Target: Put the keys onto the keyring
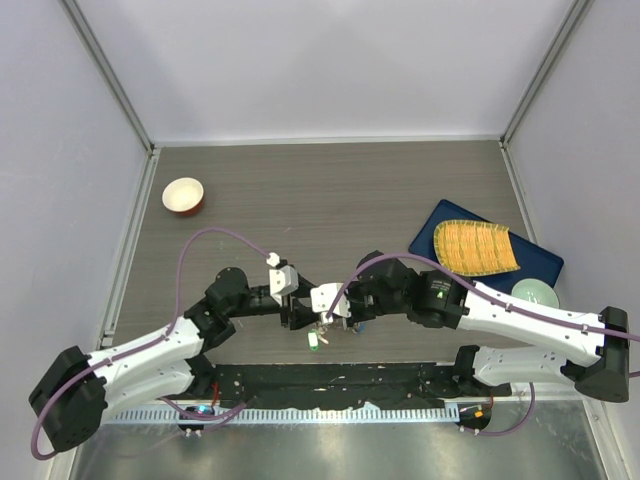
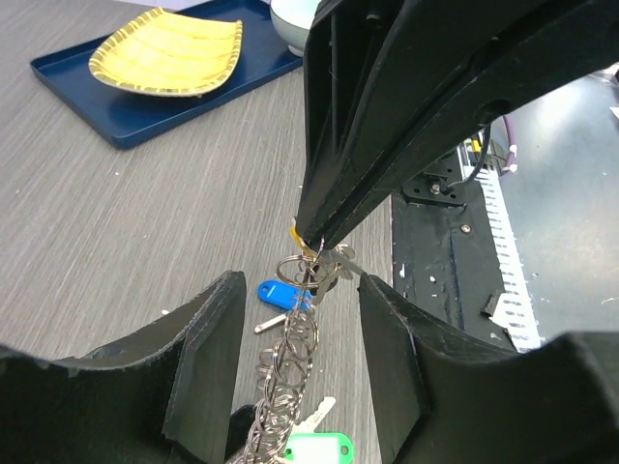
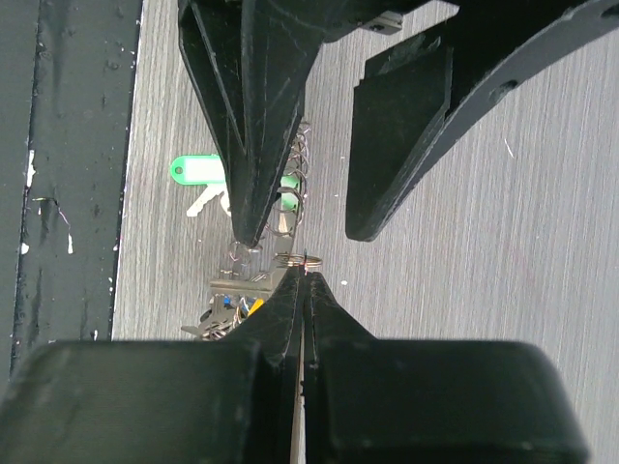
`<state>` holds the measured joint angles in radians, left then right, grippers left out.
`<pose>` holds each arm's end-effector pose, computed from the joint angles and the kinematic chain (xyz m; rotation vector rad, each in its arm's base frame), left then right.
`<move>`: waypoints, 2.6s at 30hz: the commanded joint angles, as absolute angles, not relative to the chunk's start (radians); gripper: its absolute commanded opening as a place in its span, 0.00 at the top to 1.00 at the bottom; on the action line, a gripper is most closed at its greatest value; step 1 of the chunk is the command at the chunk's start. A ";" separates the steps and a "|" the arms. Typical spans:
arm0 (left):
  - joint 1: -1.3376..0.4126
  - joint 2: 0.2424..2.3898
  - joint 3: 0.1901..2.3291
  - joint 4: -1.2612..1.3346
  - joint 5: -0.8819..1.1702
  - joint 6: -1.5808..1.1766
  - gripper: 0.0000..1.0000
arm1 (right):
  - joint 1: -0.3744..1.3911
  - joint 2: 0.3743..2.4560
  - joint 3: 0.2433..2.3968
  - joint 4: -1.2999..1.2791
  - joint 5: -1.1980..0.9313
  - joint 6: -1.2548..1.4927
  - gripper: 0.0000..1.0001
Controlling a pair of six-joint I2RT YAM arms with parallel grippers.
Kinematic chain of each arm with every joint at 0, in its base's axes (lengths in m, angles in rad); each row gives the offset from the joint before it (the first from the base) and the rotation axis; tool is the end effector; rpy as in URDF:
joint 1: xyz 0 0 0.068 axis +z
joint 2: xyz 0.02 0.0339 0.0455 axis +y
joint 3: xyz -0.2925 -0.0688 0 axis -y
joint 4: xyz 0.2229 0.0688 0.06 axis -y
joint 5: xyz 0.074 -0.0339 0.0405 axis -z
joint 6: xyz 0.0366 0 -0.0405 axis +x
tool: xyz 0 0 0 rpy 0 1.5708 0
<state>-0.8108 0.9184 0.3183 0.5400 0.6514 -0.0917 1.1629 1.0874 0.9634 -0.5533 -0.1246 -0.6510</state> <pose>0.0963 -0.1336 0.2634 1.0916 1.3851 -1.2009 0.0746 0.1841 0.3353 -1.8329 1.3476 0.4130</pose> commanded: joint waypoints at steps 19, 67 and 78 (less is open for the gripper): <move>-0.807 0.966 0.353 0.538 0.541 -0.070 0.48 | 1.167 1.061 1.029 -0.548 -0.112 -0.663 0.99; -0.873 0.894 0.279 0.575 0.373 -0.009 0.54 | 1.167 1.055 1.000 -0.540 -0.092 -0.676 0.99; -0.859 1.029 0.357 0.678 0.561 0.020 0.57 | 1.167 1.058 0.997 -0.545 -0.103 -0.678 0.99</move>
<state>-0.8673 1.0111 0.3000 0.5854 0.4652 -0.0093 1.1629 1.0840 0.9668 -0.5720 -0.0921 -0.6617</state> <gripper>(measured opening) 0.434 0.031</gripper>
